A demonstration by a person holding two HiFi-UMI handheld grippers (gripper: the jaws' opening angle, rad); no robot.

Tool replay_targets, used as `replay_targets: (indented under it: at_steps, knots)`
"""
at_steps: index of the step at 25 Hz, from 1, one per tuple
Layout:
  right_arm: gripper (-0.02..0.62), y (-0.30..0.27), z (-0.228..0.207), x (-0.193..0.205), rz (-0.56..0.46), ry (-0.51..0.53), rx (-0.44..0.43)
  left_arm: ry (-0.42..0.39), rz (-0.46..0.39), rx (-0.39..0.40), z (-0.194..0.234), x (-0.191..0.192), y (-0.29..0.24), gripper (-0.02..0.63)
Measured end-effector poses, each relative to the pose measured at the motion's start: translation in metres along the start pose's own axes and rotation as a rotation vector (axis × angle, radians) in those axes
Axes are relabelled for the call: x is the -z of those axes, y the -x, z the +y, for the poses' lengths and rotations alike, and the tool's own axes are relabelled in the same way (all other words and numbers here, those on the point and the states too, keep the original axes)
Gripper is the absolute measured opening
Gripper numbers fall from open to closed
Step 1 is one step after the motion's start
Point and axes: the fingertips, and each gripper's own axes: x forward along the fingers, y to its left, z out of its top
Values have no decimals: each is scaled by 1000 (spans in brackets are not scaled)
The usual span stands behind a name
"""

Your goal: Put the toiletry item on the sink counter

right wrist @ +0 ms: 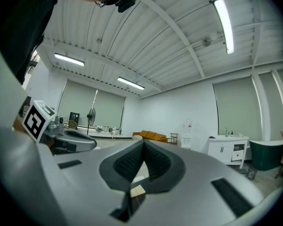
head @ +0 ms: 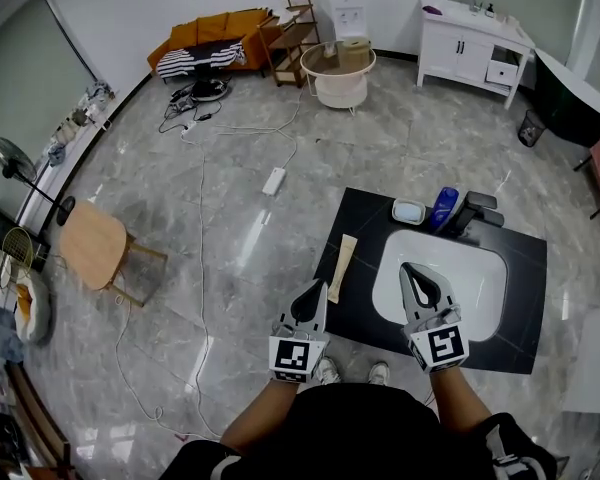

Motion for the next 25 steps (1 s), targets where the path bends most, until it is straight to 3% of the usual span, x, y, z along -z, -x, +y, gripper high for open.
replay_targets:
  at_steps: [25]
  knots:
    - [3,3,0,-14,-20,25,21,36,1,28,-4,-7,3,12]
